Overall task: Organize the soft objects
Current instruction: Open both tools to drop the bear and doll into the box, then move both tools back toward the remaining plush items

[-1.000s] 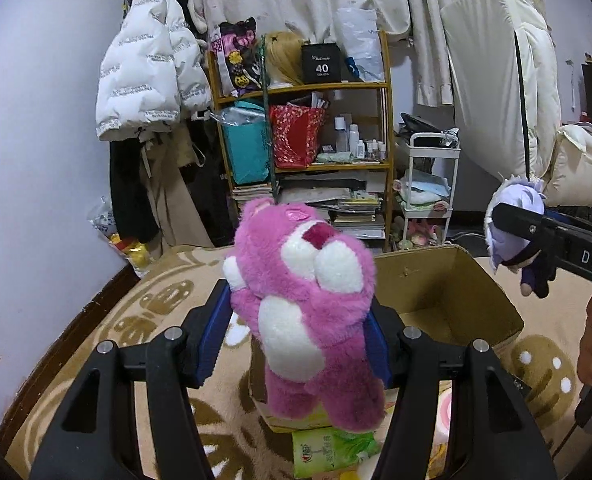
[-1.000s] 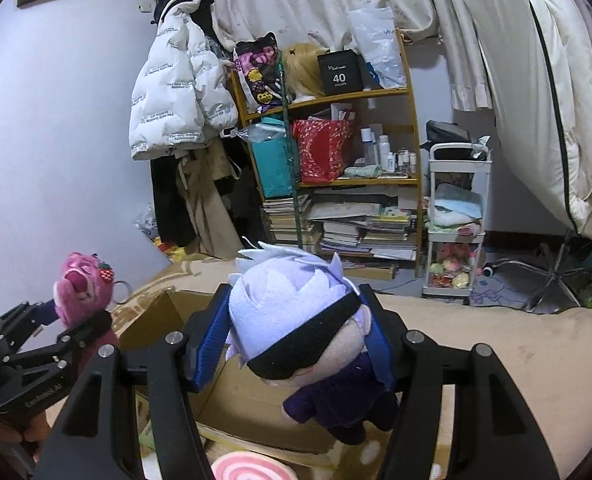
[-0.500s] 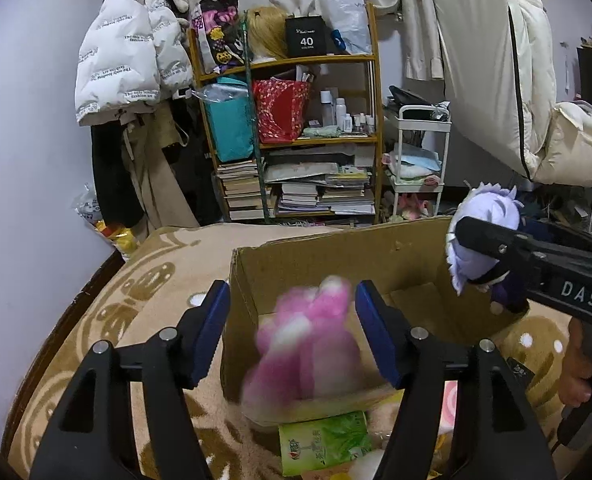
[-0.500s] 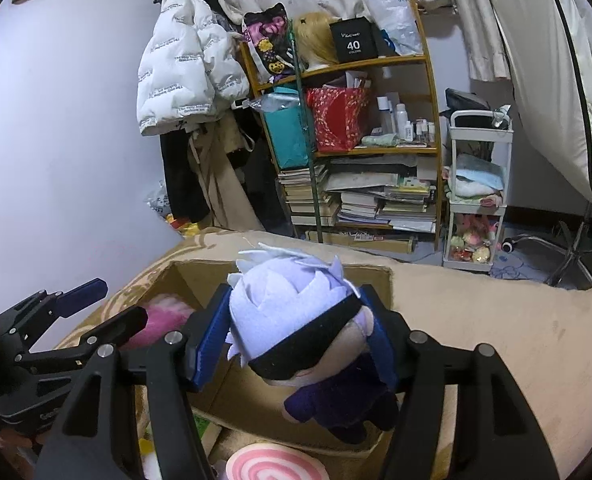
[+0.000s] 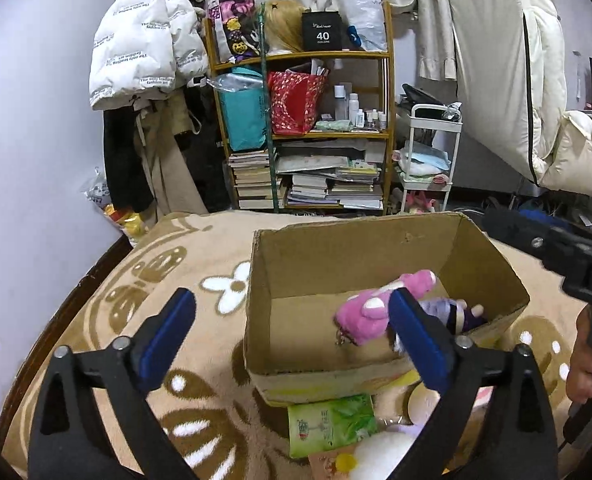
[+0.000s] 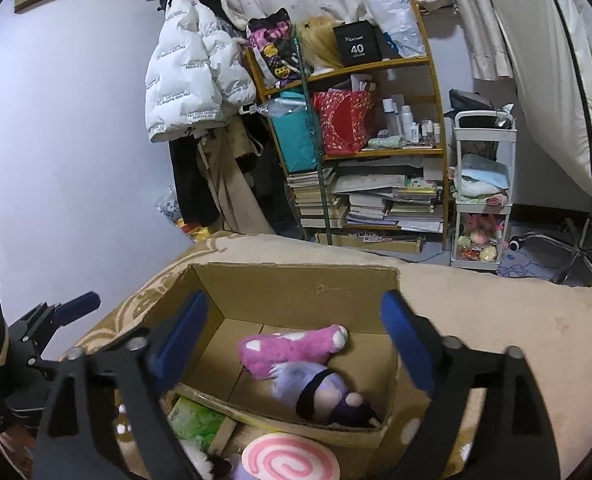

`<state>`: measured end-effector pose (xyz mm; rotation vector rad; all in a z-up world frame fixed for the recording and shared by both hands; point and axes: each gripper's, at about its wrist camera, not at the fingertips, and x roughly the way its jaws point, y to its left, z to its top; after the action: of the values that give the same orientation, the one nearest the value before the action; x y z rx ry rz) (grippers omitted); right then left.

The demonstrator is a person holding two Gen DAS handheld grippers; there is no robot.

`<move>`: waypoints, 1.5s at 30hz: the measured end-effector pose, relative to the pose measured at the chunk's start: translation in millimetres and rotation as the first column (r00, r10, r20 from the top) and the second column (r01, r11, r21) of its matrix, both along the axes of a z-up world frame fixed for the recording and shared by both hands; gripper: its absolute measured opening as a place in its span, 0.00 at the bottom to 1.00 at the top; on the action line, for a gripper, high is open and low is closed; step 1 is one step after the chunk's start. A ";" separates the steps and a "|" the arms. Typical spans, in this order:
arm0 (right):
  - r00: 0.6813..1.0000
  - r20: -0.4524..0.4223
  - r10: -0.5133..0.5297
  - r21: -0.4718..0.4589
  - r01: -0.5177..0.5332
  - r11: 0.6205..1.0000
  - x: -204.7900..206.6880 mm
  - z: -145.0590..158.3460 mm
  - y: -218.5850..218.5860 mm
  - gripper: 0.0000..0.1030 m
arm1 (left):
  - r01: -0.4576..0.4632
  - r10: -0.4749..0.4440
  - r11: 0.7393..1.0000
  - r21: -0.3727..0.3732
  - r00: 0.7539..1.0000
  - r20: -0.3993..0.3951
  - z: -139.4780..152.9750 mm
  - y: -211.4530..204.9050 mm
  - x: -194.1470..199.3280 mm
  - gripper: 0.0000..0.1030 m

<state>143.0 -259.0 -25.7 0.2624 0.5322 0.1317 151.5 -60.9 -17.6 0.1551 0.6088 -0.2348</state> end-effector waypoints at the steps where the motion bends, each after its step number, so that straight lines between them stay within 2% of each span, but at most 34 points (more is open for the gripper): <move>1: 1.000 0.005 -0.005 -0.002 0.005 1.000 -2.7 2.0 -0.4 1.00 | -0.005 0.005 1.000 -0.001 1.000 -0.009 0.4 1.4 -1.7 0.96; 6: 1.000 0.001 -0.006 -0.041 0.006 0.999 -14.2 9.3 0.8 1.00 | -0.022 0.022 1.000 0.000 1.000 -0.018 5.9 6.8 -12.6 0.98; 13: 1.000 -0.020 -0.016 -0.038 0.015 0.999 -36.2 12.8 1.2 1.00 | -0.039 0.039 0.999 -0.001 0.999 -0.015 9.3 10.8 -37.7 0.99; 20: 0.997 -0.043 -0.070 -0.025 0.069 0.997 -59.4 14.5 -2.8 1.00 | -0.014 0.015 1.000 0.009 0.999 -0.043 11.4 8.0 -60.8 0.99; 27: 0.995 -0.064 -0.076 0.006 0.076 0.997 -71.4 15.5 -7.2 1.00 | 0.028 -0.023 0.996 0.081 0.998 -0.057 10.5 -2.4 -80.8 0.99; 39: 0.983 -0.180 -0.038 0.003 0.039 0.999 -61.2 -13.5 -2.9 1.00 | 0.049 -0.039 0.995 0.090 0.992 -0.117 -6.9 -7.5 -73.6 0.99; 45: 0.974 -0.228 -0.021 -0.008 0.020 1.000 -51.7 -28.1 4.5 1.00 | 0.056 -0.044 0.996 0.070 0.986 -0.163 -15.2 -9.7 -63.3 0.99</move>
<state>91.2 -254.5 -53.8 0.2795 0.7575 0.0807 88.1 -70.7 -32.8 0.2245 0.7756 -0.2753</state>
